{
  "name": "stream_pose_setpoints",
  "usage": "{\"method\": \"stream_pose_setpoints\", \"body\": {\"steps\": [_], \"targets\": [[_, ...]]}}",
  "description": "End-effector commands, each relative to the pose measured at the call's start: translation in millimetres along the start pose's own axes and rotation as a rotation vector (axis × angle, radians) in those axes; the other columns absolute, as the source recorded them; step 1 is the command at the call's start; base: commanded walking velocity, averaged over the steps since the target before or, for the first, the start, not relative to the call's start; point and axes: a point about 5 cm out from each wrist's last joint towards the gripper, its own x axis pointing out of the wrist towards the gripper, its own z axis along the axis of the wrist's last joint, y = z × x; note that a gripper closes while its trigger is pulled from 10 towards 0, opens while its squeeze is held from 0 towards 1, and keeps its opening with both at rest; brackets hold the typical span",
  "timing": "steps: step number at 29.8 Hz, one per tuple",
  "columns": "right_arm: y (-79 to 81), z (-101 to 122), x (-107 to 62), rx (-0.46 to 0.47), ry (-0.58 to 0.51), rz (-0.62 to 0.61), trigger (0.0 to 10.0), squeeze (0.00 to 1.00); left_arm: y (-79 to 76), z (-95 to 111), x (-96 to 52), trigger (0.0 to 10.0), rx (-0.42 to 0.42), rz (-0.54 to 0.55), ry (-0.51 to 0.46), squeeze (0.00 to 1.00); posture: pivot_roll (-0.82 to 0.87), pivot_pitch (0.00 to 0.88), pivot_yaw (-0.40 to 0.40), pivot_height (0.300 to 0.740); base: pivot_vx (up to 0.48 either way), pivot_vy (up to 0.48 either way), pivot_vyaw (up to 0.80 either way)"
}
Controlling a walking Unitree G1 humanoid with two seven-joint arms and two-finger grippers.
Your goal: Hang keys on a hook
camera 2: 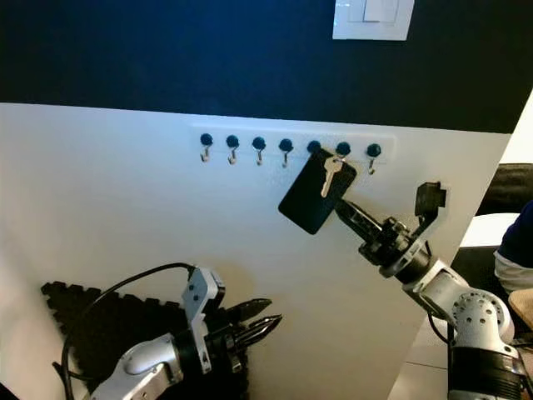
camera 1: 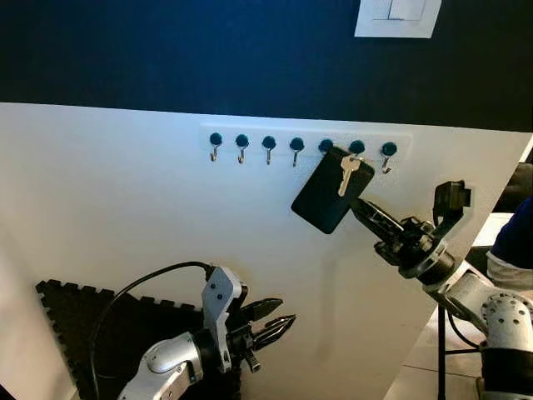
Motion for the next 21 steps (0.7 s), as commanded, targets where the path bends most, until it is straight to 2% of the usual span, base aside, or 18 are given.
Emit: {"method": "stream_pose_setpoints", "body": {"steps": [1,13,21], "targets": [[-2.6,7,0.5,-0.017,-0.023,-0.035,10.0,0.00,-2.3,1,3.1,10.0,-0.007,-0.015,-0.007,0.00,0.06,0.061,0.017,0.740,0.000,0.000,0.00],[-12.4,4,-4.6,0.026,-0.019,-0.083,10.0,0.00,-1.4,10,7.3,10.0,-0.005,-0.015,-0.047,0.00,0.06,0.061,0.017,0.740,0.000,0.000,0.00],[-12.6,4,-9.2,0.035,-0.026,-0.079,10.0,0.00,3.2,40,16.0,10.0,0.014,0.021,-0.186,0.00,0.06,0.062,0.017,0.740,0.000,0.000,0.00]]}}
